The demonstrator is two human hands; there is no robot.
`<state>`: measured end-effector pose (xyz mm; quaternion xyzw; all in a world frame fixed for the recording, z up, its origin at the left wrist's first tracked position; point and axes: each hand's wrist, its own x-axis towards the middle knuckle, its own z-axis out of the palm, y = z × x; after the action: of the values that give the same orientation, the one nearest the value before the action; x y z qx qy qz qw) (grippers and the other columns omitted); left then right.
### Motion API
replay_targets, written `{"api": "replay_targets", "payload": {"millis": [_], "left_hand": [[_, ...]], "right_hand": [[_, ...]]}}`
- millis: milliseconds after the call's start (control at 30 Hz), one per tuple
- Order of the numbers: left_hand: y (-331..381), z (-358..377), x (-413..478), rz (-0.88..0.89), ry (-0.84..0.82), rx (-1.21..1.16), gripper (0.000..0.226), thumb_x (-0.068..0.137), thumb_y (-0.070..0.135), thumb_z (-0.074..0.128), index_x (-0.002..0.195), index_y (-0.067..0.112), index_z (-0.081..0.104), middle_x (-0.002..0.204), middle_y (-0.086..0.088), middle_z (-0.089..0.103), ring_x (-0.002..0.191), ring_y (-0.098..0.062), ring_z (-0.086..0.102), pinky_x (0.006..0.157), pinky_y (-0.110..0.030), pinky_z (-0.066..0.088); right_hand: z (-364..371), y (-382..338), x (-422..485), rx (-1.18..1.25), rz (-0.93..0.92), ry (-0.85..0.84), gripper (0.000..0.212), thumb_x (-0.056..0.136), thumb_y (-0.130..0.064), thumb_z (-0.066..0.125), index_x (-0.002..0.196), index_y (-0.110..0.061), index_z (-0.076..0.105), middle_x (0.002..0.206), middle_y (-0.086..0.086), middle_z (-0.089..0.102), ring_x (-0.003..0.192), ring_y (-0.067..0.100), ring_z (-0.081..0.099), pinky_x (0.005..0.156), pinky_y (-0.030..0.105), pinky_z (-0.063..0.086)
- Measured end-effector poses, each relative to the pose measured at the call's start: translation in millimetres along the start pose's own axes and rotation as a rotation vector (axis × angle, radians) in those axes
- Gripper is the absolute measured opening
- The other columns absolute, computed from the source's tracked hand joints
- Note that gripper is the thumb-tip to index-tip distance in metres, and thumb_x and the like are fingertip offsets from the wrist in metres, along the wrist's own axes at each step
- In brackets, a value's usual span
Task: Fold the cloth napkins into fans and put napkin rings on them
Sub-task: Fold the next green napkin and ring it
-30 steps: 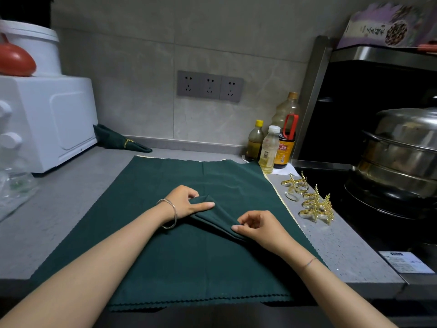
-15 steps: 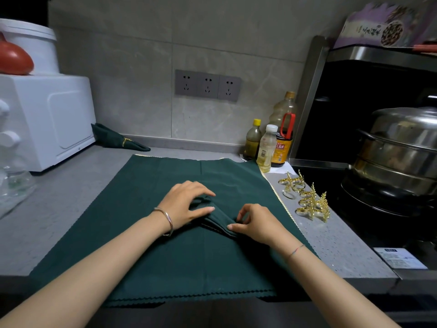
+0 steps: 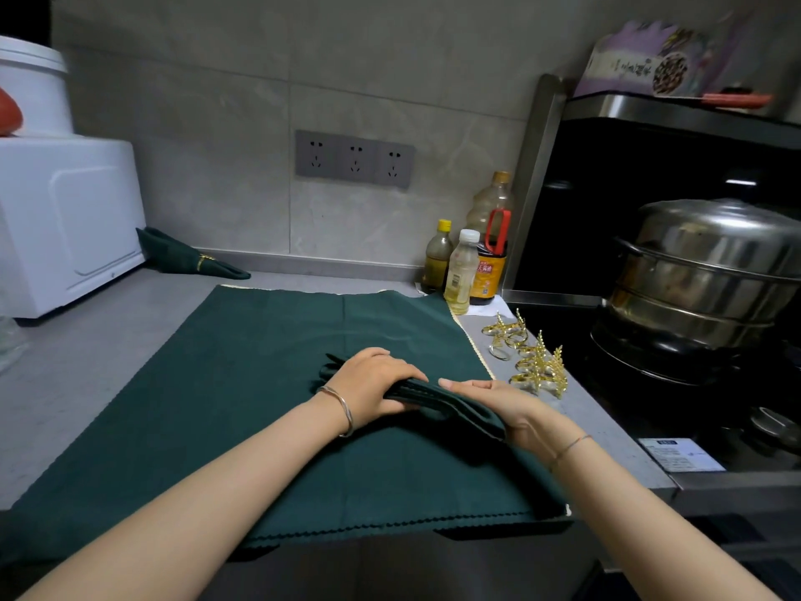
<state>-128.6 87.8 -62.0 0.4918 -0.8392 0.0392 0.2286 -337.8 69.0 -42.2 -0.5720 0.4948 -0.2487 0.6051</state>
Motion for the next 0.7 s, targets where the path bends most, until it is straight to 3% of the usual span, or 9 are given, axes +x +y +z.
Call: {"api": "replay_targets", "payload": {"millis": [67,133,233,333,433,533,700], "left_hand": [[6.8,-0.7,9.8,-0.003,-0.031,0.027,0.034,0.087,0.037,0.064,0.12,0.026,0.063,0.111,0.008,0.069,0.1,-0.019,0.061,0.094,-0.025,0.036],[12.4,-2.0,19.4,-0.008,-0.08,0.108,0.036,0.089,0.042,0.06,0.123,0.031,0.059,0.111,0.007,0.068,0.102,-0.018,0.061,0.084,-0.024,0.037],[18.7,-4.0,30.8,-0.029,-0.131,0.211,0.038,0.09,0.051,0.055,0.124,0.034,0.056,0.111,0.006,0.068,0.104,-0.018,0.06,0.08,-0.025,0.037],[22.2,-2.7,40.2,-0.065,-0.135,0.245,0.04,0.09,0.053,0.054,0.125,0.034,0.054,0.112,0.005,0.067,0.107,-0.018,0.059,0.082,-0.026,0.037],[24.9,0.8,46.8,-0.096,-0.138,0.292,0.042,0.09,0.052,0.053,0.127,0.032,0.052,0.115,0.003,0.065,0.111,-0.019,0.057,0.084,-0.027,0.037],[24.8,3.1,50.8,-0.111,-0.148,0.338,0.042,0.09,0.053,0.052,0.126,0.032,0.052,0.115,0.003,0.065,0.111,-0.019,0.057,0.085,-0.027,0.038],[17.2,0.8,47.6,-0.153,-0.167,0.369,0.042,0.091,0.052,0.052,0.127,0.031,0.052,0.117,0.003,0.065,0.111,-0.02,0.057,0.087,-0.028,0.039]], "right_hand": [[-13.4,3.9,-2.4,-0.032,-0.016,0.042,0.027,0.082,-0.035,0.071,0.076,-0.009,0.065,0.07,0.007,0.065,0.058,0.017,0.059,0.056,0.024,0.05],[-27.8,9.9,-2.1,-0.135,-0.104,0.186,0.025,0.085,-0.034,0.069,0.076,-0.011,0.064,0.072,0.004,0.064,0.064,0.015,0.056,0.06,0.023,0.045],[-52.7,21.8,2.4,-0.191,-0.3,0.479,0.021,0.086,-0.02,0.069,0.072,-0.011,0.057,0.061,0.002,0.058,0.047,0.005,0.05,0.047,0.013,0.037],[-74.9,30.2,2.8,-0.319,-0.363,0.665,0.016,0.084,-0.019,0.071,0.093,-0.012,0.06,0.065,0.0,0.057,0.048,0.002,0.054,0.047,0.012,0.039],[-89.0,36.3,10.4,-0.429,-0.335,0.673,0.033,0.089,-0.024,0.064,0.12,-0.014,0.056,0.068,0.001,0.058,0.056,0.007,0.052,0.05,0.014,0.036],[-97.2,38.2,24.0,-0.51,-0.304,0.669,0.045,0.092,-0.03,0.06,0.133,-0.013,0.051,0.084,0.013,0.066,0.069,0.019,0.057,0.06,0.027,0.04],[-101.2,36.8,34.1,-0.684,-0.273,0.676,0.035,0.087,-0.033,0.066,0.114,-0.013,0.06,0.068,-0.003,0.05,0.06,0.013,0.047,0.055,0.028,0.035]]}}
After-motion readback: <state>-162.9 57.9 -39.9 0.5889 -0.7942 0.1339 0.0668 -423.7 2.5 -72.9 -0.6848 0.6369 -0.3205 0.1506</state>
